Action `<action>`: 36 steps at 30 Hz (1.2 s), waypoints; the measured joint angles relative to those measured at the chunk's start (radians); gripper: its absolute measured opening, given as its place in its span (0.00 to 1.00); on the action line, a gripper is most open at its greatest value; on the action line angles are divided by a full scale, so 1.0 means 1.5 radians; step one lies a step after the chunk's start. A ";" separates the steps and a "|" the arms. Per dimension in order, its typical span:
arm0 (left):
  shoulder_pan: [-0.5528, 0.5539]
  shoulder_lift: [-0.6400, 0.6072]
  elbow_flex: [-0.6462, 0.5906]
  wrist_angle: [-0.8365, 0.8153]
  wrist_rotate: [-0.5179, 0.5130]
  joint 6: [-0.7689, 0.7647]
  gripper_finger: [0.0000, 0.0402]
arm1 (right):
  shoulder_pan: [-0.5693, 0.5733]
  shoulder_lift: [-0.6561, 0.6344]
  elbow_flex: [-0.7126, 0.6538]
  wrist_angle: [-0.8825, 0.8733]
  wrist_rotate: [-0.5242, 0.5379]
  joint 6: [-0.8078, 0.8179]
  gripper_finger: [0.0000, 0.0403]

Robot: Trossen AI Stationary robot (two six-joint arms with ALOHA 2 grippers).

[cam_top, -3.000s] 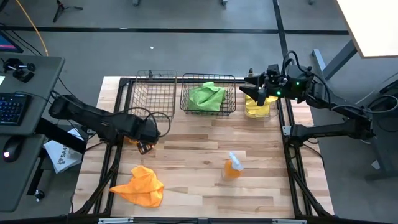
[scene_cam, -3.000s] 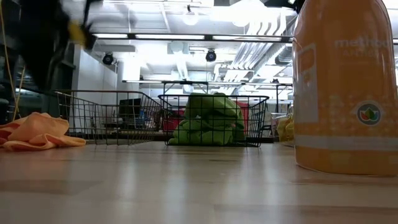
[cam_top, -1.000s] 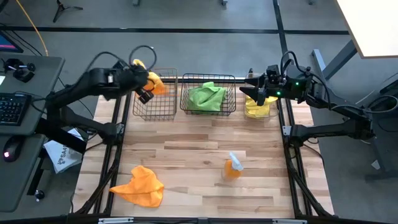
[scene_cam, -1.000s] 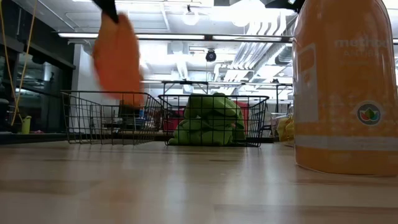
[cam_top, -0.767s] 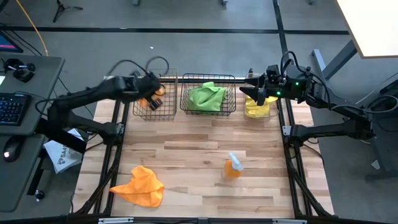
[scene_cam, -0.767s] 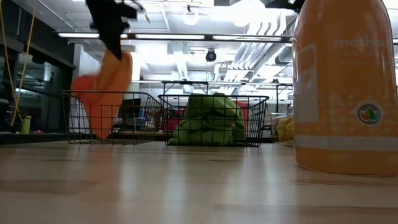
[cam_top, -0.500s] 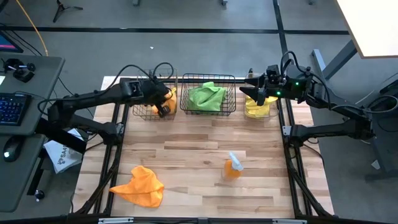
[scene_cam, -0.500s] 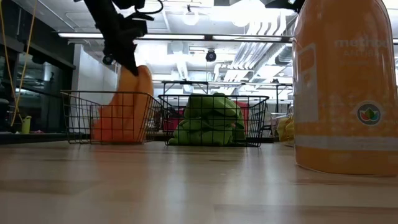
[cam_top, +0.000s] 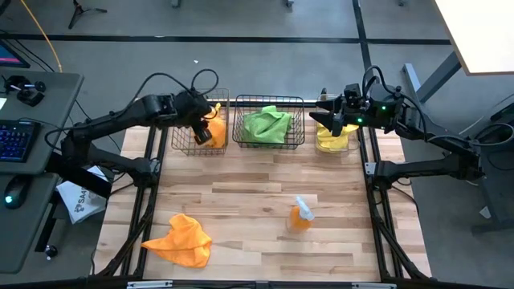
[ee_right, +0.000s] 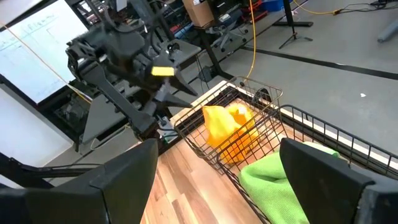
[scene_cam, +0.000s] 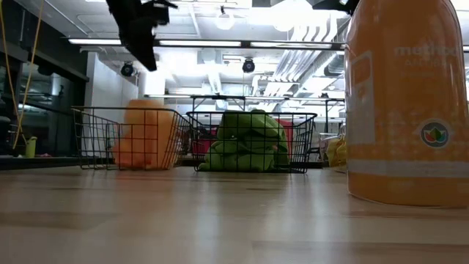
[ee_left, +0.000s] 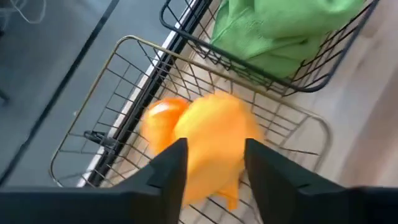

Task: Sort microfiber towel by color & place in baskets
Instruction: Put the top orange microfiber towel into the gold wire basket, then put the orange microfiber towel into the gold wire basket

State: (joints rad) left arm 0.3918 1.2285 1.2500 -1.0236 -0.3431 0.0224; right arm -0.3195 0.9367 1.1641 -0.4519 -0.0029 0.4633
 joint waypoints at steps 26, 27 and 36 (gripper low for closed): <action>-0.892 0.238 -0.035 -0.088 0.069 -0.709 0.55 | 0.030 0.000 0.000 -0.101 -0.081 0.000 0.82; -0.898 0.262 -0.035 -0.088 0.068 -0.703 0.55 | 0.030 0.000 0.000 -0.103 -0.081 0.000 0.82; -0.889 0.353 -0.104 0.059 0.131 -0.758 0.55 | 0.030 0.000 0.000 -0.106 -0.080 0.000 0.82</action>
State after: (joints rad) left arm -0.9423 1.7584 1.0940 -0.9355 -0.1469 -1.1142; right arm -0.2741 0.9367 1.1641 -0.6106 -0.1234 0.4629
